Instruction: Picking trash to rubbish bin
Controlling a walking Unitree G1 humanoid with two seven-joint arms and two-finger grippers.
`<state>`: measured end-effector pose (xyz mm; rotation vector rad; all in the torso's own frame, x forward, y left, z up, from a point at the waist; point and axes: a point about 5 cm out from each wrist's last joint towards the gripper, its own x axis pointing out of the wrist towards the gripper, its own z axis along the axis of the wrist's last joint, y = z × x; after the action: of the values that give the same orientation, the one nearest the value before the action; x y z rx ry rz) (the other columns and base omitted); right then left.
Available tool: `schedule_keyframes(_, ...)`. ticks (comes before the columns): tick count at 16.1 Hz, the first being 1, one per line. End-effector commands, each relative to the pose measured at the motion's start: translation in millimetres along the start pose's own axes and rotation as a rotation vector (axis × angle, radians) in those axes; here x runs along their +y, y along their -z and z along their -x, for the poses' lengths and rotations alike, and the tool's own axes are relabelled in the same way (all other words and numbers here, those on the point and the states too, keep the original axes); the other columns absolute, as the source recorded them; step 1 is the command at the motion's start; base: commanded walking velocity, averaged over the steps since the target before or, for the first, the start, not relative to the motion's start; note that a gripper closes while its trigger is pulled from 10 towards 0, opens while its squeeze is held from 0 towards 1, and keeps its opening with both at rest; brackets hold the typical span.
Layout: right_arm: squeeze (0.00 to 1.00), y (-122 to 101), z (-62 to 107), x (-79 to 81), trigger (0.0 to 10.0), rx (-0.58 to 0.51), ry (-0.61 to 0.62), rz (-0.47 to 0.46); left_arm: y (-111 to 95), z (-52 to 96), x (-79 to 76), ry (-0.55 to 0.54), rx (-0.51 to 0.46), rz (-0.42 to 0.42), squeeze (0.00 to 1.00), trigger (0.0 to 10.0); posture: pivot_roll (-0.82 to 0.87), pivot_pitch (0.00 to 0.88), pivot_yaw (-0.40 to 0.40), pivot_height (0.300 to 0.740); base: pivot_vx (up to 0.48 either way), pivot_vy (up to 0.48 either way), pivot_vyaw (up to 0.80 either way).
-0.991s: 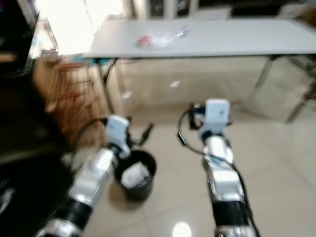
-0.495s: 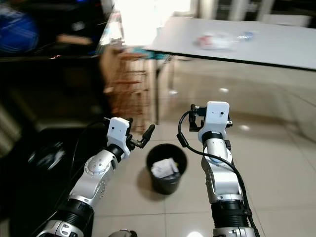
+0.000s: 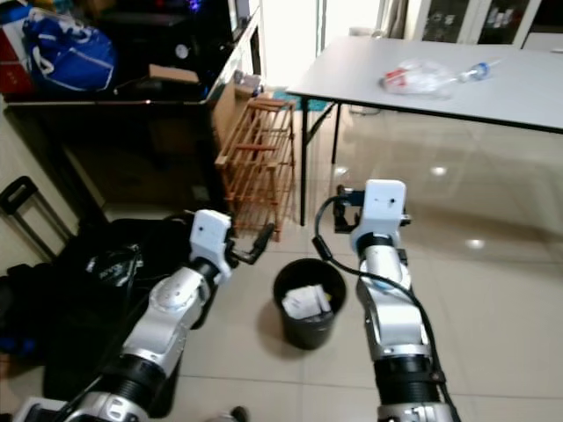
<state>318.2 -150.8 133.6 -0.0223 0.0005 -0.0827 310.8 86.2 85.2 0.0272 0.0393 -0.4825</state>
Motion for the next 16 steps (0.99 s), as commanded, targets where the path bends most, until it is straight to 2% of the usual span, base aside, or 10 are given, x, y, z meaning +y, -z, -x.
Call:
schedule_keyframes(1, 0.00, -1.7, -0.7, 1.2, 10.0, -0.004, 0.004, -0.005, -3.0, -2.1, 3.6, 0.001, 0.001, -0.022, 0.00, 10.0, -0.03, 0.013, 0.022, 0.740, 0.000, -0.480, 0.00)
schedule_keyframes(14, 0.00, 0.1, -1.0, 1.7, 10.0, 0.001, 0.011, 0.002, -0.1, -2.9, 3.5, 0.000, 0.019, -0.031, 0.00, 10.0, -0.03, 0.015, 0.026, 0.740, 0.000, -0.476, 0.00)
schedule_keyframes(16, 0.00, -0.1, -1.3, 2.1, 10.0, 0.000, 0.012, 0.002, -1.5, -3.0, 3.8, -0.003, 0.007, -0.017, 0.00, 10.0, -0.03, 0.014, 0.028, 0.740, 0.000, 0.000, 0.00)
